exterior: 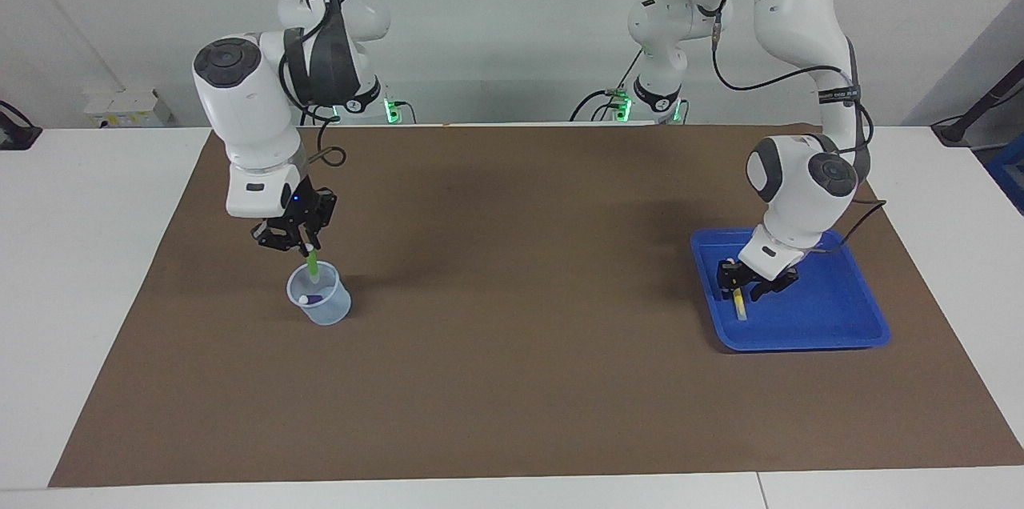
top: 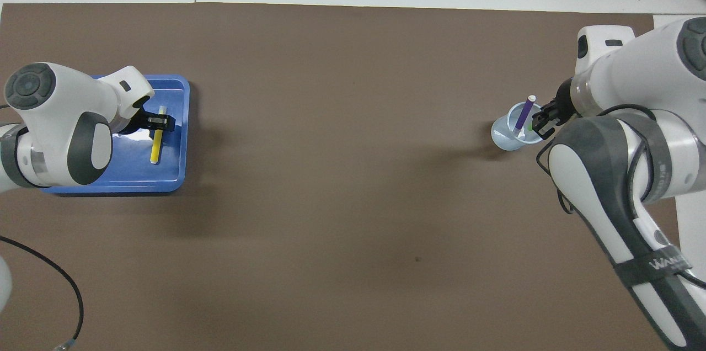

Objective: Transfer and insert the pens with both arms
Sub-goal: 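Insert the green pen into the cup while the left gripper reaches the tray, then grasp the yellow pen in the tray with the left gripper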

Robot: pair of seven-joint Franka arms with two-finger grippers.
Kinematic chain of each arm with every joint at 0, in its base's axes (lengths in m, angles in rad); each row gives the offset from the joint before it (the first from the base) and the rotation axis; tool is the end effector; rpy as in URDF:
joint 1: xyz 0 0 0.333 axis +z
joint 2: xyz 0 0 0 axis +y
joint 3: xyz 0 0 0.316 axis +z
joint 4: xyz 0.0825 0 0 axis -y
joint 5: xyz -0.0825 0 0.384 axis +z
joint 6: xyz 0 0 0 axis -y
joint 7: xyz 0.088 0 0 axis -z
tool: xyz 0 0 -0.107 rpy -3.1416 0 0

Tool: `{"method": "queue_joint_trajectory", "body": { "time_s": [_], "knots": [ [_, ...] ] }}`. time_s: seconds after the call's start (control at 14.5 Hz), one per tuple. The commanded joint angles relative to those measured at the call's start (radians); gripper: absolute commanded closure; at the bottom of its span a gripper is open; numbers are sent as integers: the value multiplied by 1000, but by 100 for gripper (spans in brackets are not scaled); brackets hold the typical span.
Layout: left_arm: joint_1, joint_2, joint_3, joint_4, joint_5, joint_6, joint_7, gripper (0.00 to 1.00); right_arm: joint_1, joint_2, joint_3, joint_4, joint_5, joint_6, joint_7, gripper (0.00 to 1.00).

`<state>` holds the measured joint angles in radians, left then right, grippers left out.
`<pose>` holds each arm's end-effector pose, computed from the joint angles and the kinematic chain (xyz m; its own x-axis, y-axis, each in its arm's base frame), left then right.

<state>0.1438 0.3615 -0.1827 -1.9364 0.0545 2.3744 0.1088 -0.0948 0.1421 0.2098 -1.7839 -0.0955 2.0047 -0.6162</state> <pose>0.6265 -0.0181 0.3093 0.9819 -0.1691 0.0855 -0.1709 -0.9852 0.0142 0.6082 0.0588 0.4801 0.7203 0.6930 0.0314 0.6879 -0.7194 0.0959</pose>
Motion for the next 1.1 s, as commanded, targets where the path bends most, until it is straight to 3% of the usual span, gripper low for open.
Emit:
{"method": "queue_joint_trajectory", "body": {
  "time_s": [0.0,0.21,0.28,0.34,0.41,0.48,0.62,0.83,1.03],
  "knots": [
    [3,8,0,-7,16,29,15,77,-11,-18,8,-40,5,45,-4,100],
    [3,10,2,-7,16,26,20,84,-14,-18,7,-55,5,45,0,100],
    [3,8,2,-7,16,16,19,99,-17,-18,7,-60,5,46,1,100],
    [8,7,0,-6,16,-1,15,100,-17,-16,7,-61,5,49,6,85],
    [20,5,0,7,5,-38,12,100,-17,-16,7,-61,5,64,19,61],
    [29,5,0,25,-46,-90,9,100,-17,-16,7,-63,5,72,24,37],
    [36,7,6,104,-190,-255,-4,100,-16,-16,7,-63,5,77,26,0],
    [17,11,6,227,-200,-441,-231,100,-14,-9,7,-65,5,106,24,0],
    [-29,-33,-6,244,-212,-504,-504,100,-17,-6,8,-65,5,106,24,0]
  ]
}}
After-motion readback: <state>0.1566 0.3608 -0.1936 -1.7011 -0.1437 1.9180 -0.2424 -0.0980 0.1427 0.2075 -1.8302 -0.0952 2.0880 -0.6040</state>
